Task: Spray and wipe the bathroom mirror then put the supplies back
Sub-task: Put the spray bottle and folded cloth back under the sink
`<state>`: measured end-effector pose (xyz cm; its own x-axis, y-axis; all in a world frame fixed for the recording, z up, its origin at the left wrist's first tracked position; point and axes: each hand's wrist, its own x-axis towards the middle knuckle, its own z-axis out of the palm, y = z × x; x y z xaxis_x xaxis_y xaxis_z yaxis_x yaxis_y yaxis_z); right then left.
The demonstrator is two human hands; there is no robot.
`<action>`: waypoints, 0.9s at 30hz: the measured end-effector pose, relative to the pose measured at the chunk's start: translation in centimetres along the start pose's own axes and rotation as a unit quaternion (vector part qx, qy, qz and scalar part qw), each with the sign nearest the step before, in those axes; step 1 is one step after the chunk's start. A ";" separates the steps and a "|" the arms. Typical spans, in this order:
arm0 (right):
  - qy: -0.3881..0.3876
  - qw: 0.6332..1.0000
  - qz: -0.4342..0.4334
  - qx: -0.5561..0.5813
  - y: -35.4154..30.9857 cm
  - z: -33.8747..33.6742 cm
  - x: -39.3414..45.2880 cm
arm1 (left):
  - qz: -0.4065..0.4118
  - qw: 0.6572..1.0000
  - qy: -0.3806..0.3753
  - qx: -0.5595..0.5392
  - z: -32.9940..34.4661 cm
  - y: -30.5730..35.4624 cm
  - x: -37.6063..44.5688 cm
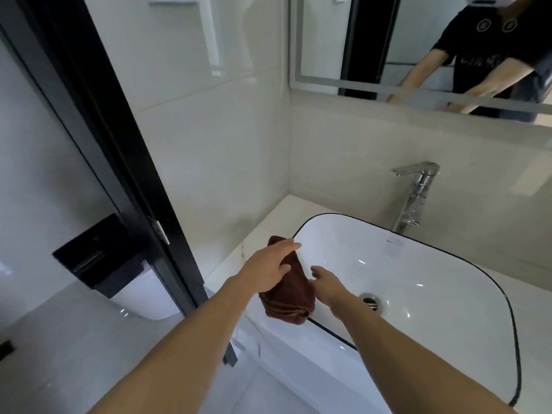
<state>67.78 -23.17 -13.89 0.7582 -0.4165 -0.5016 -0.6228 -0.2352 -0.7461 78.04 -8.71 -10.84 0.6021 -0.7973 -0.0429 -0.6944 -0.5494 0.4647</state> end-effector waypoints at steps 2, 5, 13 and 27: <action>-0.015 1.000 0.005 -0.026 0.0 0.7 1.4 | 0.014 1.000 -0.003 0.005 0.3 -1.0 0.4; -0.002 0.997 0.021 -0.079 0.0 1.2 2.8 | 0.030 0.999 0.001 0.021 0.4 -1.9 1.0; 0.164 0.967 -0.141 -0.135 -1.8 -1.5 0.4 | 0.063 0.997 0.036 0.008 -0.8 -1.9 2.5; 0.169 0.901 -0.283 -0.282 -5.2 -4.0 -3.0 | 0.086 0.993 0.046 0.063 -3.6 -1.3 2.5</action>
<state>67.98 -24.22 -6.79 0.9429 -0.3098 0.1224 -0.2252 -0.8635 -0.4512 81.86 -9.09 -8.41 0.4997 -0.8591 0.1103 -0.8305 -0.4390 0.3428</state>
